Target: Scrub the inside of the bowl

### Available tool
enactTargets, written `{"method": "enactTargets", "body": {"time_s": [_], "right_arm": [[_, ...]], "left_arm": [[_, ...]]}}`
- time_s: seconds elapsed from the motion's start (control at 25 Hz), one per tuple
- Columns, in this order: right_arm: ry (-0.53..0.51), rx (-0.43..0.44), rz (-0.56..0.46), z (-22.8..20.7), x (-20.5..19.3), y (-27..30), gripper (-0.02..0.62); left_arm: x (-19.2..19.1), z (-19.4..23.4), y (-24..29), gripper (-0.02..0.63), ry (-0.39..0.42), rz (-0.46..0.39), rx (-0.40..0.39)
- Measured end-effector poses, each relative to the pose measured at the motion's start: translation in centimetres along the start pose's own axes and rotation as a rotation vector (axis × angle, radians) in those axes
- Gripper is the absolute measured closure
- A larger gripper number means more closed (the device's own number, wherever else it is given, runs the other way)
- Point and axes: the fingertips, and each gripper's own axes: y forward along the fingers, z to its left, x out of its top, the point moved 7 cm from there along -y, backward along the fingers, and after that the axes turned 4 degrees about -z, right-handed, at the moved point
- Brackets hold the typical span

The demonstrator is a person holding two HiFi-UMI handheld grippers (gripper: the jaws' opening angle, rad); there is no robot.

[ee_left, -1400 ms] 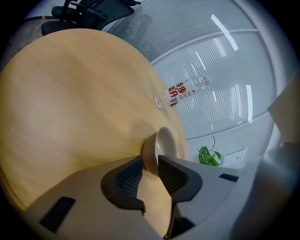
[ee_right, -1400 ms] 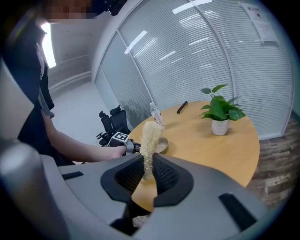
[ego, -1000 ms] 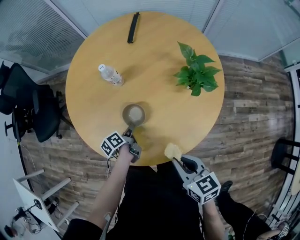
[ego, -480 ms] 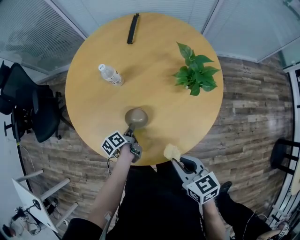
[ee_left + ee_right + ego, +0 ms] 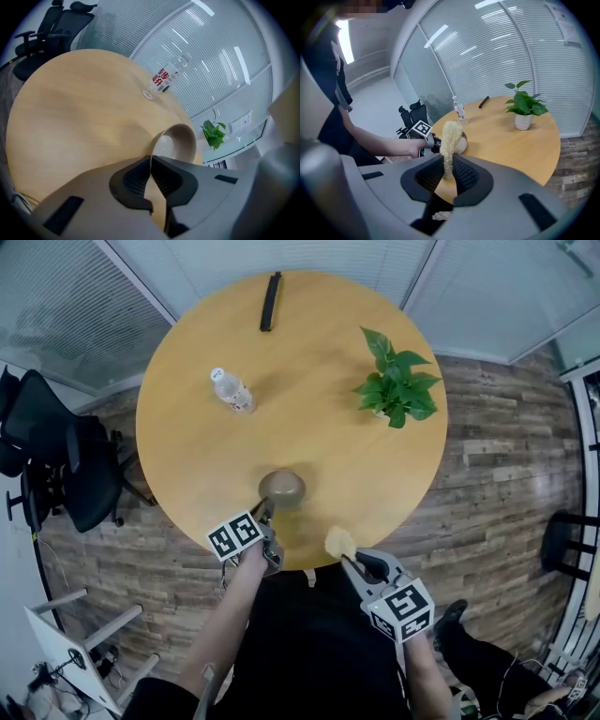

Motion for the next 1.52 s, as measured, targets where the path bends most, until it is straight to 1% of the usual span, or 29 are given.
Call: {"method": "enactTargets", "body": {"time_s": [0.12, 0.32, 0.44, 0.52, 0.64, 0.72, 0.84, 0.96, 1.08, 1.28, 1.4, 1.52], "right_arm": [[-0.013, -0.006, 0.043, 1.6, -0.1, 1.6, 0.545], [-0.001, -0.024, 0.097, 4.7, 0.0, 5.9, 0.545], [-0.074, -0.045, 0.150, 6.3, 0.4, 9.5, 0.545], [-0.105, -0.085, 0.199, 7.2, 0.7, 11.7, 0.545], [-0.062, -0.162, 0.238, 7.8, 1.0, 14.0, 0.545], [-0.046, -0.208, 0.240, 8.1, 1.2, 14.9, 0.545], [-0.052, -0.289, 0.223, 8.4, 1.8, 15.8, 0.545], [-0.043, -0.332, 0.214, 8.9, 2.1, 16.8, 0.545], [-0.048, -0.351, 0.210, 9.8, 2.2, 17.9, 0.545], [-0.064, -0.353, 0.235, 10.6, 2.1, 19.4, 0.545], [-0.071, -0.343, 0.254, 10.8, 2.1, 20.0, 0.545], [-0.095, -0.341, 0.290, 11.1, 1.8, 20.5, 0.546]], "left_arm": [[0.4, -0.2, -1.2, 0.583, 0.055, 0.046, -0.038], [0.8, -0.1, -3.8, 0.583, 0.141, 0.135, -0.030], [1.2, -0.2, -5.1, 0.584, 0.192, 0.164, -0.045], [1.5, -0.2, -5.7, 0.584, 0.225, 0.178, -0.061], [2.1, 0.0, -6.5, 0.586, 0.246, 0.189, -0.102], [2.9, -0.1, -7.3, 0.586, 0.282, 0.184, -0.117], [3.4, 0.0, -8.2, 0.586, 0.364, 0.197, -0.135], [3.8, 0.4, -8.4, 0.586, 0.422, 0.207, -0.152], [4.4, 0.5, -8.5, 0.586, 0.453, 0.219, -0.172], [4.8, -0.6, -9.0, 0.586, 0.538, 0.224, -0.204], [5.1, -0.9, -9.0, 0.586, 0.590, 0.227, -0.210], [5.3, -0.8, -9.0, 0.586, 0.620, 0.226, -0.202]]}}
